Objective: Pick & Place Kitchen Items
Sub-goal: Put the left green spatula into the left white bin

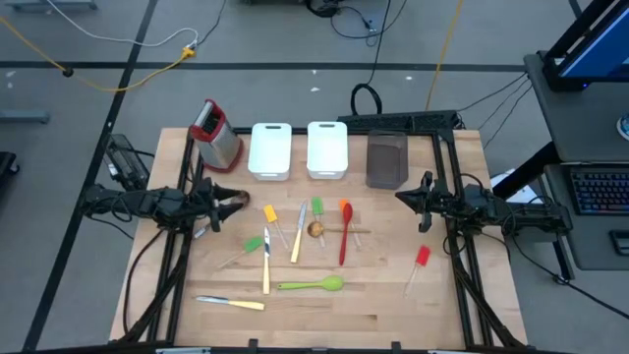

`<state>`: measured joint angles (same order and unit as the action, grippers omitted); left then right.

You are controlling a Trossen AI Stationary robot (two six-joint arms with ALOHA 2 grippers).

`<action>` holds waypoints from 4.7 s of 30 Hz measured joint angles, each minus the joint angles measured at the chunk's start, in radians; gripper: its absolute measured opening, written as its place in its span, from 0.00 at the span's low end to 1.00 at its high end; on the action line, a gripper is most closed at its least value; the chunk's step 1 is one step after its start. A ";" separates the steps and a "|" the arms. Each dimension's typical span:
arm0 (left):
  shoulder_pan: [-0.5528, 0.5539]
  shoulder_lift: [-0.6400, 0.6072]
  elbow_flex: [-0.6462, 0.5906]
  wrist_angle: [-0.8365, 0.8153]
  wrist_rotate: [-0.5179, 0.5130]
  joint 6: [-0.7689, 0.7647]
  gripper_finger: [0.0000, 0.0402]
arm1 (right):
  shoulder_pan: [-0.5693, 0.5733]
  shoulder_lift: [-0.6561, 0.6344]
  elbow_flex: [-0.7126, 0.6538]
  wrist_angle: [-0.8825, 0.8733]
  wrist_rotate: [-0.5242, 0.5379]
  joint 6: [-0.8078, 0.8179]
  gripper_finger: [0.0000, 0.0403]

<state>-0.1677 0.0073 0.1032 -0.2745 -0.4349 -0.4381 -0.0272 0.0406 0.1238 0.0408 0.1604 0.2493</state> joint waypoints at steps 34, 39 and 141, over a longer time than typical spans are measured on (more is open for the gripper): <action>-0.041 1.018 0.699 -0.487 0.237 -0.192 0.64 | 0.000 0.000 0.000 0.000 0.004 -0.008 0.01; -0.041 1.055 0.696 -0.514 0.254 -0.125 0.64 | 0.000 0.000 0.000 -0.001 0.004 -0.008 0.01; -0.109 1.459 0.694 -0.533 0.338 -0.415 0.98 | 0.000 0.000 0.000 -0.007 -0.004 0.000 0.01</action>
<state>-0.2771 1.4666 0.7975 -0.8070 -0.0966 -0.8531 -0.0273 0.0402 0.1238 0.0334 0.1562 0.2497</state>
